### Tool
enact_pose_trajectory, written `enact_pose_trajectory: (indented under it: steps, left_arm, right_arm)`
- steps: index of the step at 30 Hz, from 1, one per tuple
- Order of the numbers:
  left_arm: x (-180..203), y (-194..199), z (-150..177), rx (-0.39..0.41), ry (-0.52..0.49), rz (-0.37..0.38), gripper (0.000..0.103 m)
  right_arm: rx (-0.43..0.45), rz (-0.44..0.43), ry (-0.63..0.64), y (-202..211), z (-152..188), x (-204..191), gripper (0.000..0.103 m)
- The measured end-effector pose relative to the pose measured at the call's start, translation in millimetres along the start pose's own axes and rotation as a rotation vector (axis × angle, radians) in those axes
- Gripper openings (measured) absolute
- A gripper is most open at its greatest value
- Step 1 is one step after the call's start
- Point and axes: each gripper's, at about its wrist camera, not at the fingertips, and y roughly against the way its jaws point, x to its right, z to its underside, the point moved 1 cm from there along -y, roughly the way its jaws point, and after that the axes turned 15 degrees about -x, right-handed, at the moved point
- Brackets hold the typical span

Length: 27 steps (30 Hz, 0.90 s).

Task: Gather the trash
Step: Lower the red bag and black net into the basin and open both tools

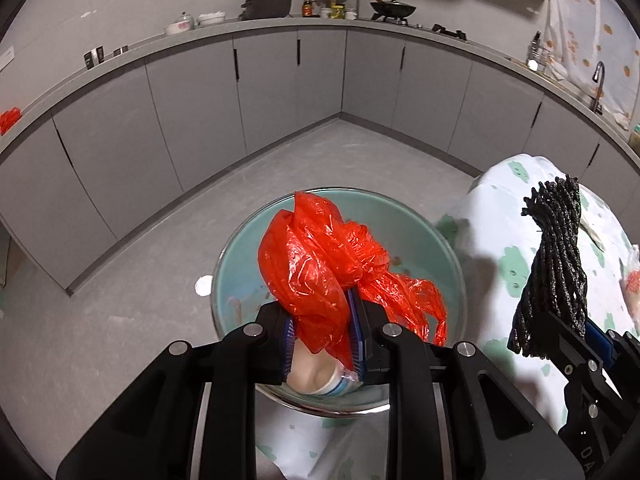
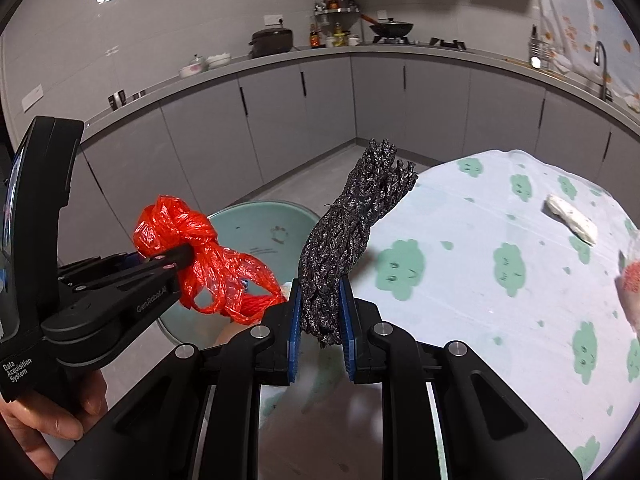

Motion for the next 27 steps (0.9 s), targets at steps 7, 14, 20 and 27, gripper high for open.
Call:
enact_pose_trajectory:
  steps: [7, 14, 20, 27]
  left_arm:
    - [-14.1, -17.0, -1.2, -0.031, 0.024, -0.023, 0.023]
    - [-17.2, -30.1, -4.4, -0.049, 0.032, -0.036, 0.023]
    - [-20.2, -44.8, -8.5, -0.077, 0.042, -0.047, 0.023]
    - [-21.5, -63.2, -13.0, -0.116, 0.043, -0.055, 0.023]
  right_arm:
    - [-0.031, -0.014, 0.024, -19.3, -6.9, -9.6, 0.018]
    - [-0.061, -0.024, 0.045, -39.1, -16.7, -19.6, 0.018]
    - [-0.092, -0.037, 0.058, -54.3, -21.2, -24.8, 0.018]
    - [-0.148, -0.054, 0.072, -73.0, -27.3, -28.3, 0.018]
